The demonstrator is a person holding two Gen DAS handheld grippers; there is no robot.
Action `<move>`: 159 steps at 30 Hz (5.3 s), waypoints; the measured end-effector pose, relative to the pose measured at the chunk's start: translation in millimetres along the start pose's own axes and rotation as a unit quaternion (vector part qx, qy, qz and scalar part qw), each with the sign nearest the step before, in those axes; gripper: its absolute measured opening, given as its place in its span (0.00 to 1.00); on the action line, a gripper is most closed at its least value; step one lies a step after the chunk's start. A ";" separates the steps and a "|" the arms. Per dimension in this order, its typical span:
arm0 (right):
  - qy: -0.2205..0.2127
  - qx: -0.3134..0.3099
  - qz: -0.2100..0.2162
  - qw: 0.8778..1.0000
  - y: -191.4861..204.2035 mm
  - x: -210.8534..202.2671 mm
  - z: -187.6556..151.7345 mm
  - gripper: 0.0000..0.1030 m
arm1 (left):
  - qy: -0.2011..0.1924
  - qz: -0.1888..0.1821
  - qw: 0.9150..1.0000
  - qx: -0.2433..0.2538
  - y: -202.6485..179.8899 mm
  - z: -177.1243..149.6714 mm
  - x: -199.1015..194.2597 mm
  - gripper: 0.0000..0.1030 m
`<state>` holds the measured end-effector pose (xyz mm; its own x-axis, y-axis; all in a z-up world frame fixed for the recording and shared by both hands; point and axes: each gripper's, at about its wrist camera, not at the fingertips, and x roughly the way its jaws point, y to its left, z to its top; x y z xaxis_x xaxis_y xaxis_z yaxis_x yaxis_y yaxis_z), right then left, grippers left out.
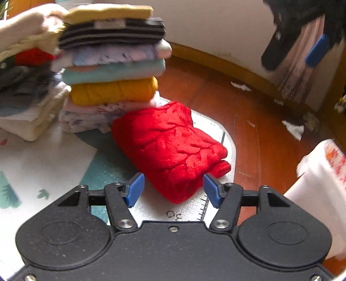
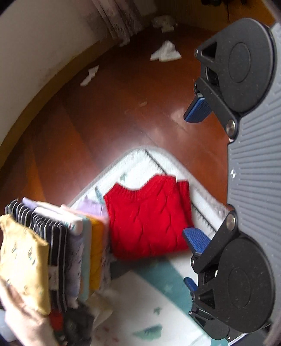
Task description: Fold clothes
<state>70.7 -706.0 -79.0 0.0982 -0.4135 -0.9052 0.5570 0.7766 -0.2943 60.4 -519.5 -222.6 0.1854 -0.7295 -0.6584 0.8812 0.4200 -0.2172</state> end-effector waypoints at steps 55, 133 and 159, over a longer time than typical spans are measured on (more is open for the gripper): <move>-0.094 -0.355 0.203 0.908 340.9 -181.0 -26.3 1.00 | 0.112 0.197 0.973 -0.050 145.9 -219.8 -269.8 0.54; -0.400 -0.845 0.141 0.325 456.8 -138.9 -413.1 0.77 | 0.229 0.193 0.947 0.114 182.3 -356.3 -478.5 0.55; -0.342 -0.856 0.170 0.349 493.1 -85.5 -432.4 0.31 | 0.255 0.229 0.902 0.262 184.0 -413.9 -417.1 0.55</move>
<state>-19.6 -82.2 -279.4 0.4182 0.2785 -0.8646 -0.8339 -0.2597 -0.4870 -34.8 85.5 -286.2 0.4762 -0.1447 -0.8673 0.8719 0.2052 0.4445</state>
